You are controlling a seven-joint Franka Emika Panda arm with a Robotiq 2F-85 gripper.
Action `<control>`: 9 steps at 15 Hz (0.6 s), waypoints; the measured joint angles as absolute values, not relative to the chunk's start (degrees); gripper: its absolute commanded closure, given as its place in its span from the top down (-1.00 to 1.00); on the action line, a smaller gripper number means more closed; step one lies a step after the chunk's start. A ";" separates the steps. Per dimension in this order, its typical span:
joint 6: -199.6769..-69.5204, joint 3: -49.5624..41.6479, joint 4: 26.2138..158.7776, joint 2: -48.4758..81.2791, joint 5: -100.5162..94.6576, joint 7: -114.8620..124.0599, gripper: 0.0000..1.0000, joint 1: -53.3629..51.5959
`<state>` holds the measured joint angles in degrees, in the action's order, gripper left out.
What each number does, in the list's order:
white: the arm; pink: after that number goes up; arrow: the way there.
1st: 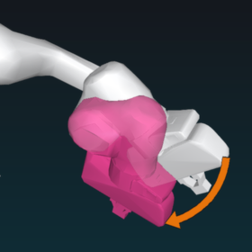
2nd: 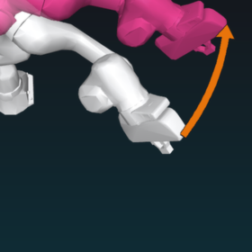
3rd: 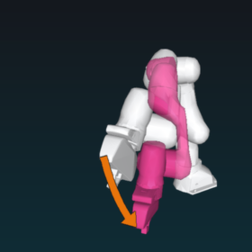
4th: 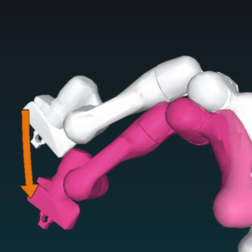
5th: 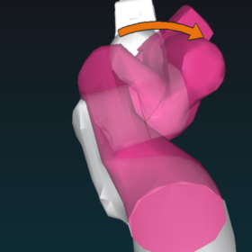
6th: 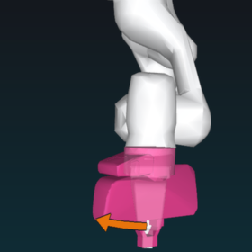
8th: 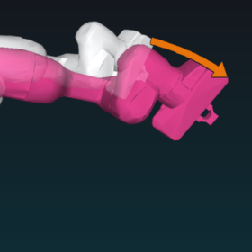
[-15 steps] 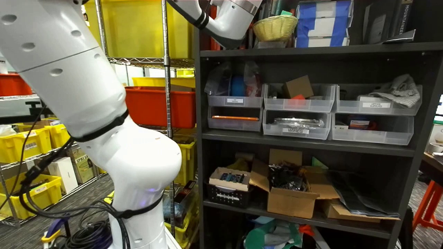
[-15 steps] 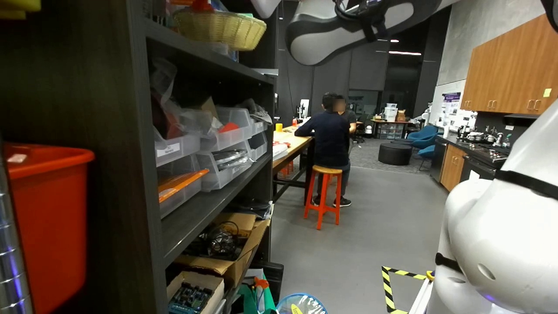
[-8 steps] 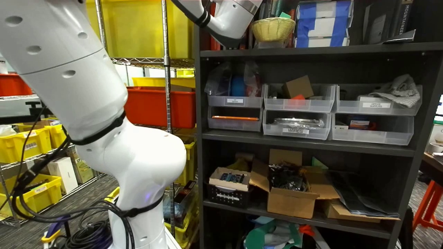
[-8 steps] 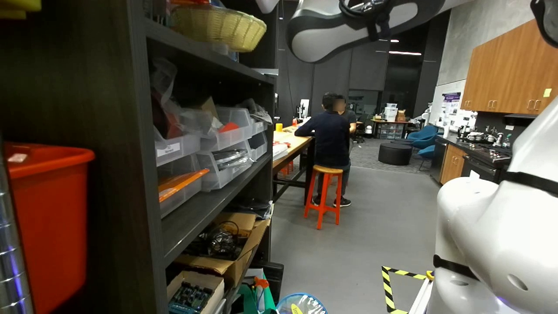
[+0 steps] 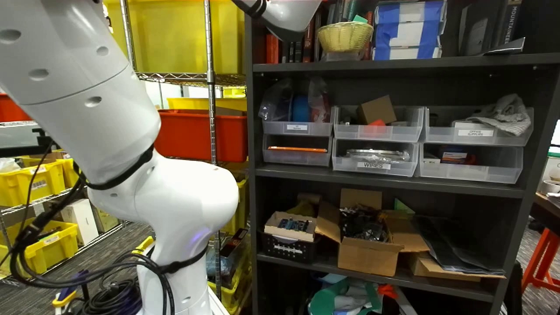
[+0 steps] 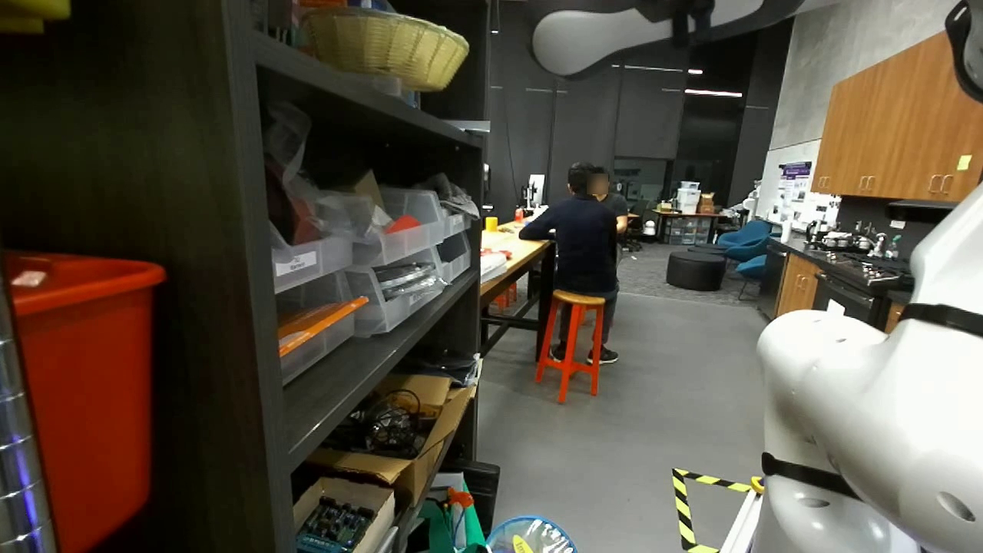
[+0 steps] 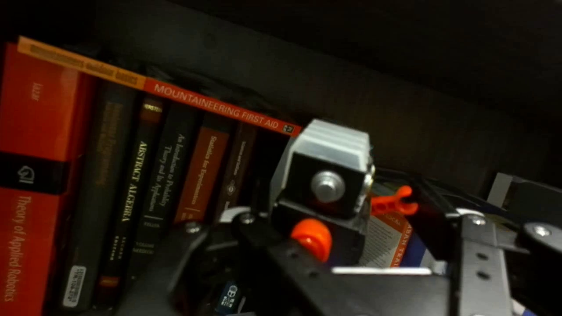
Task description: Pick the orange toy at the top shelf and place it in the basket next to it
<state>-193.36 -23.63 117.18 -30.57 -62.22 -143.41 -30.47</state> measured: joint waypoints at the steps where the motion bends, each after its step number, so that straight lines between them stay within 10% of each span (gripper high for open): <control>1: -192.67 -24.05 116.68 -30.93 -62.22 -143.74 0.02 -31.04; 9: -190.38 -25.05 112.18 -31.07 -62.22 -149.00 0.02 -28.03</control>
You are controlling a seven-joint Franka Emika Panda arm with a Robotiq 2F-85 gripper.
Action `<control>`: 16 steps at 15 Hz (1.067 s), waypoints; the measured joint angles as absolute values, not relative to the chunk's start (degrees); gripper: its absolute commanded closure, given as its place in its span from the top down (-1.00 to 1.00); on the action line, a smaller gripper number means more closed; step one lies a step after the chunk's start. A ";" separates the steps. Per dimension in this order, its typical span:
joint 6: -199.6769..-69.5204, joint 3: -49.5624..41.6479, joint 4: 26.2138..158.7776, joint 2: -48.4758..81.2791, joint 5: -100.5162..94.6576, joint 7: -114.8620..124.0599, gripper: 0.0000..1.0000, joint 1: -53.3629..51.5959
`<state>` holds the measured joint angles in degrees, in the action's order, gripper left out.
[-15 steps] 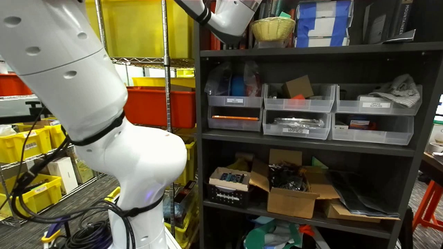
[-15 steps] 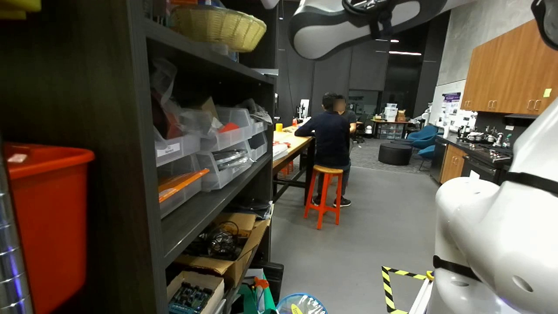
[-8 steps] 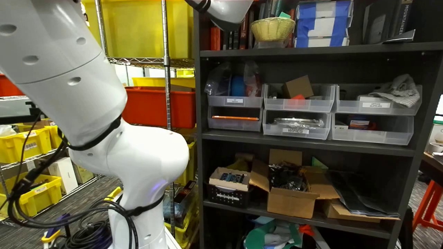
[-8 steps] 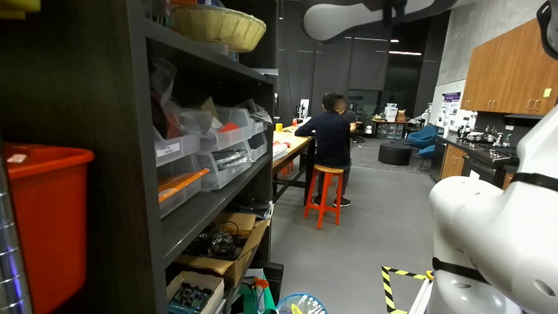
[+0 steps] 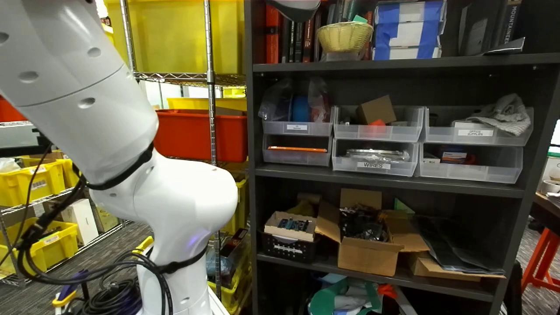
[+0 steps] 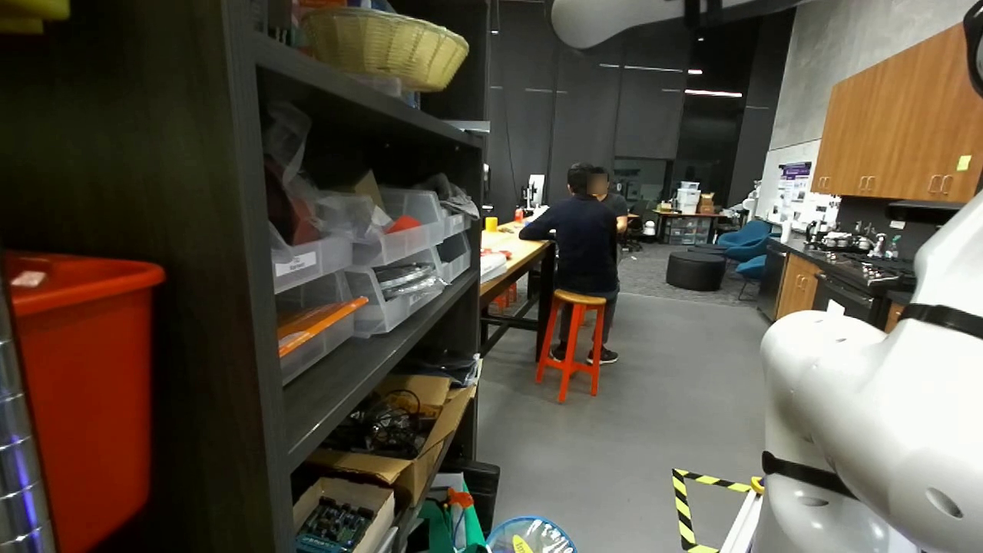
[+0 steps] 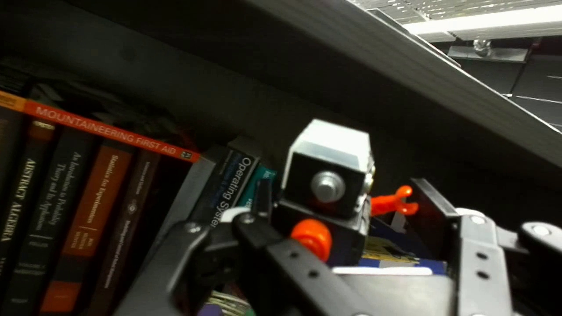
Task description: Pick the orange toy at the top shelf and place it in the basket next to it
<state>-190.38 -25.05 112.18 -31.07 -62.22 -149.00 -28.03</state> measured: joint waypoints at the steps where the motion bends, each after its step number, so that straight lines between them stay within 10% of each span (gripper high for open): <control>1: -190.27 -25.04 112.10 -31.03 -62.29 -149.21 0.02 -27.65; 16: -186.65 -26.20 112.61 -27.34 -62.87 -149.21 0.02 -27.70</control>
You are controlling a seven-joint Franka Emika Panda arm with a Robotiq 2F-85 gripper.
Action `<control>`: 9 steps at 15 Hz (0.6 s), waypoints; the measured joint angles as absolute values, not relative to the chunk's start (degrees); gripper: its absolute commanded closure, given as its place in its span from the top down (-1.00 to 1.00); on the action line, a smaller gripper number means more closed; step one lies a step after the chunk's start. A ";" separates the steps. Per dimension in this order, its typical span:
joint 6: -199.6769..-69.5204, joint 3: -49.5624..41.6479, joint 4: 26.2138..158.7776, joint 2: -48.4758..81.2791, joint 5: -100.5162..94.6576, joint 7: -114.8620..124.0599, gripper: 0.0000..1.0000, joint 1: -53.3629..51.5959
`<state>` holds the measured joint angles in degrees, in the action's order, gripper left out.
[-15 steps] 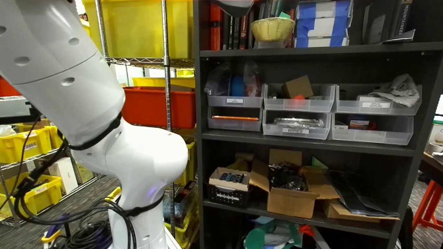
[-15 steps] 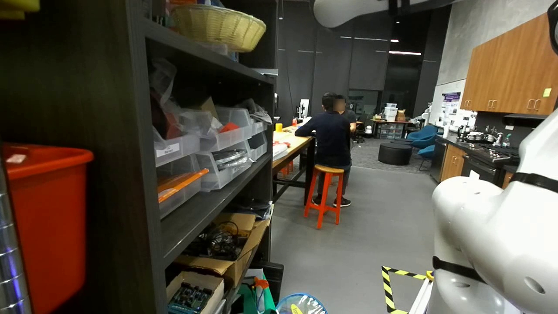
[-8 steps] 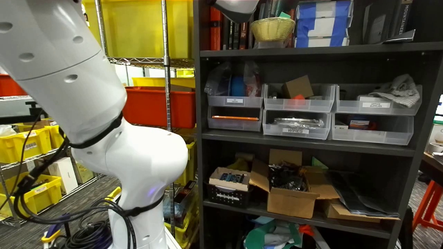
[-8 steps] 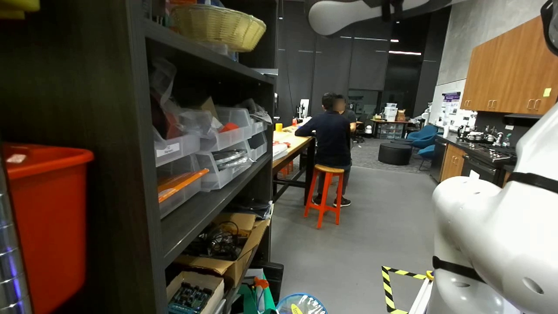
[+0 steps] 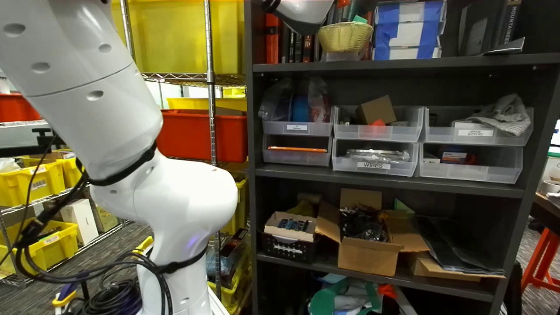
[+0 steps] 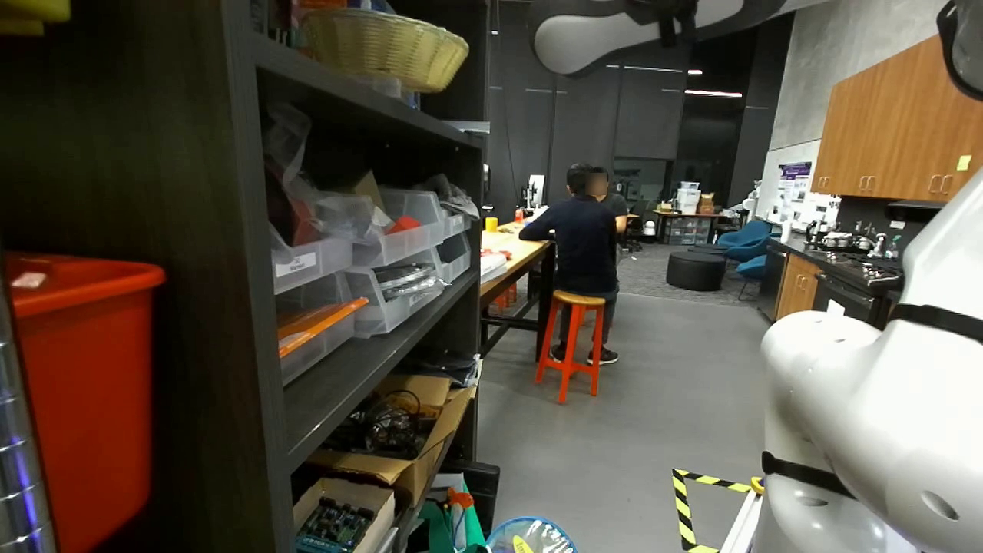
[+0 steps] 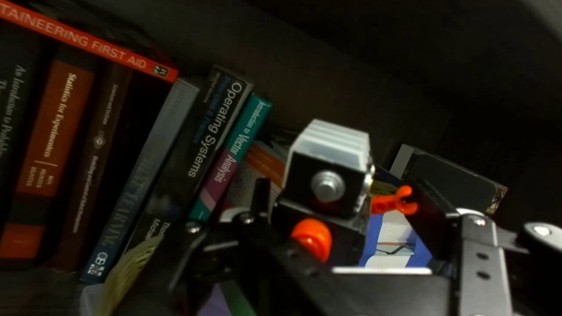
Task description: Pick the orange toy at the top shelf and place it in the basket next to it
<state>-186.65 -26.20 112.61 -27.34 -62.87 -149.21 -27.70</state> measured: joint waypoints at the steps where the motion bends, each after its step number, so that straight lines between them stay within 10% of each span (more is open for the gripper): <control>1: -186.42 -26.43 112.61 -27.19 -62.87 -149.21 0.02 -27.80; 9: -185.36 -28.34 112.62 -25.62 -62.87 -149.21 0.02 -28.97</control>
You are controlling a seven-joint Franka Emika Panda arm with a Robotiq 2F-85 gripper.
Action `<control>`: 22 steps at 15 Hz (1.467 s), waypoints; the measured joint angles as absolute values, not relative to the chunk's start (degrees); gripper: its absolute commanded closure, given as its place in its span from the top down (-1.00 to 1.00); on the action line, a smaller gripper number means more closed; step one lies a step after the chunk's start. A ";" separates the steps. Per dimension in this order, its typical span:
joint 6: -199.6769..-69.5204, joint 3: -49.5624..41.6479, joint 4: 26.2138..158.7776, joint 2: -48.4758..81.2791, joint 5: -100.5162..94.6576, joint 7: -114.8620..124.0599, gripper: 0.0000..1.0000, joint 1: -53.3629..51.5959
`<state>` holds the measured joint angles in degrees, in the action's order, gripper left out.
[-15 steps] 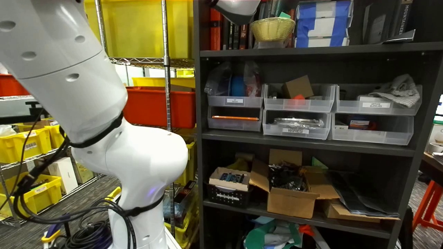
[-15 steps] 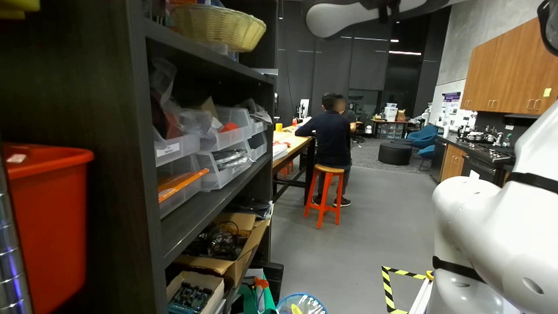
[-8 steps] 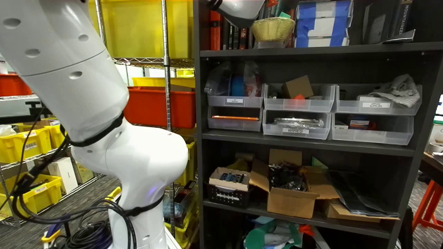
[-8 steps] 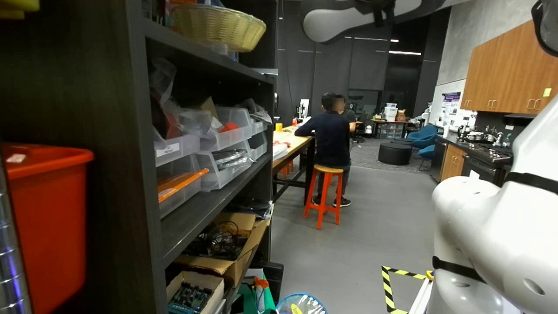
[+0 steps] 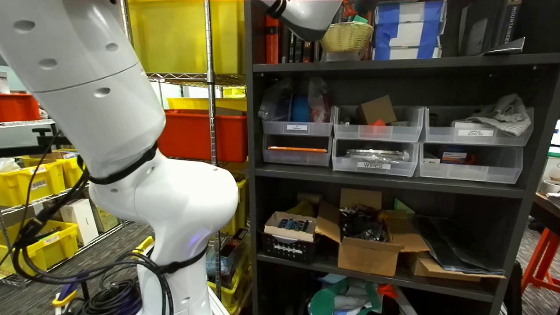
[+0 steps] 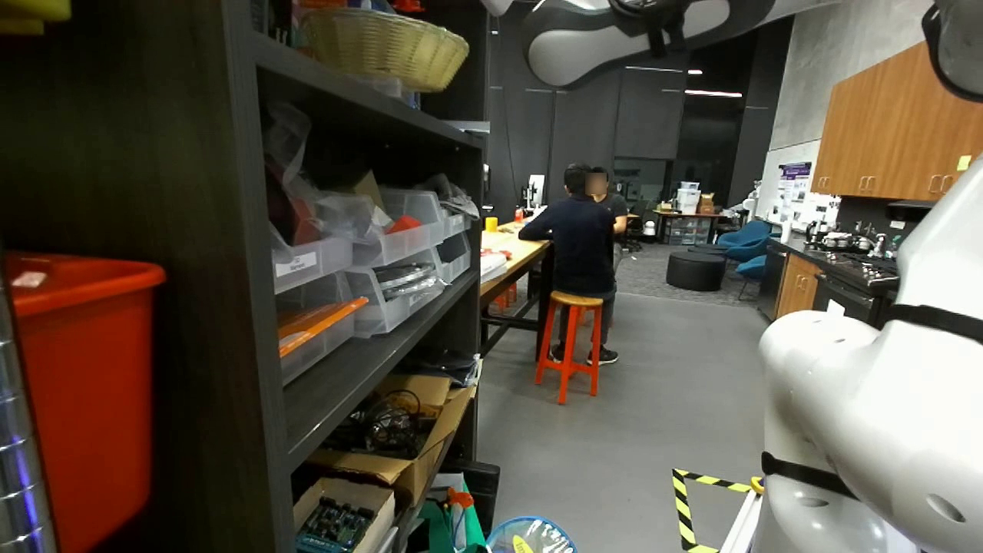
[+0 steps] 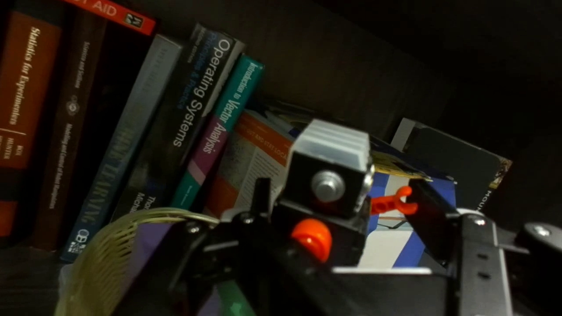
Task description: Pick the orange toy at the top shelf and place it in the basket next to it
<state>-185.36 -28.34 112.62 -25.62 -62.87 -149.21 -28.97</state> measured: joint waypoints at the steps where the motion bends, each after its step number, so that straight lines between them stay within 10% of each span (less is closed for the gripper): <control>1: -185.20 -28.61 112.62 -25.49 -62.87 -149.21 0.02 -29.25; 6: -184.36 -29.28 112.62 -25.06 -62.87 -149.21 0.02 -30.20; 8: -183.72 -29.29 112.61 -25.06 -62.87 -149.21 0.90 -30.66; 22: -178.89 -29.30 112.54 -26.88 -67.53 -149.21 1.00 -34.09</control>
